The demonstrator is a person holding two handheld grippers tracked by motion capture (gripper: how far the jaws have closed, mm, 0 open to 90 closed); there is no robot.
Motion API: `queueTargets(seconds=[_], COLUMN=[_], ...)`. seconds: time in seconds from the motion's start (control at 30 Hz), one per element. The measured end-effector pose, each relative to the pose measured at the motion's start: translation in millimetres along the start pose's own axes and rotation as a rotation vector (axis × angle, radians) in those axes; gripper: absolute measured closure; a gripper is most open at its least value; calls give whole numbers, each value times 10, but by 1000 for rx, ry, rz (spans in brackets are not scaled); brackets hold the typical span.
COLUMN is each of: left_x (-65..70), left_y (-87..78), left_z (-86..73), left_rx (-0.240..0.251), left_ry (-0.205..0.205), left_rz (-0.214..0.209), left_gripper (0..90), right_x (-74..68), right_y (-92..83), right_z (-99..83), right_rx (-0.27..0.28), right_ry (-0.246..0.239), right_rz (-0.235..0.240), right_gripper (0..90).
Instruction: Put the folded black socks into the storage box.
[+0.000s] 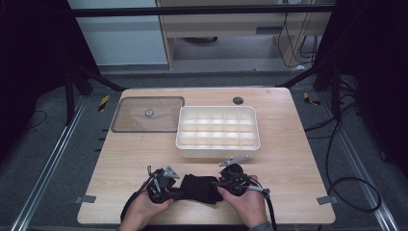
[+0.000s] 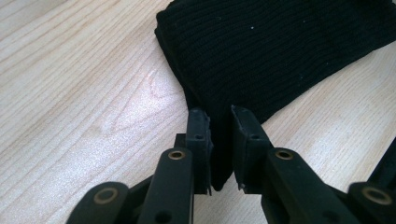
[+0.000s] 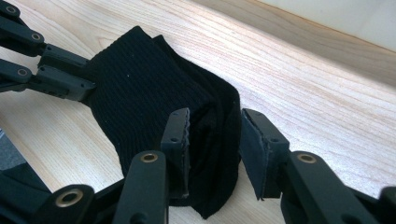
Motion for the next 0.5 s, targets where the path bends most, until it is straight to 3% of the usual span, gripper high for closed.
queueTargets(seconds=[0.33,0.5], left_x=[-1,-12], left_y=[-4,-24], left_z=[-3,-2], left_rx=[3,7], left_ry=[8,9], left_rz=[0,-3], left_gripper=[805,827], right_x=[26,-2], right_y=[35,81], right_z=[-48,-87], right_rx=[-18,-32], right_ry=[2,-8], right_rz=[-12,24], right_gripper=[522,616])
Point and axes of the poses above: each handheld gripper's, and its own axes: y roughly forward along the jaws, z roughly out of its top, x roughly to its right, the point moved 3 cm from there along y, roughly forward along the jaws
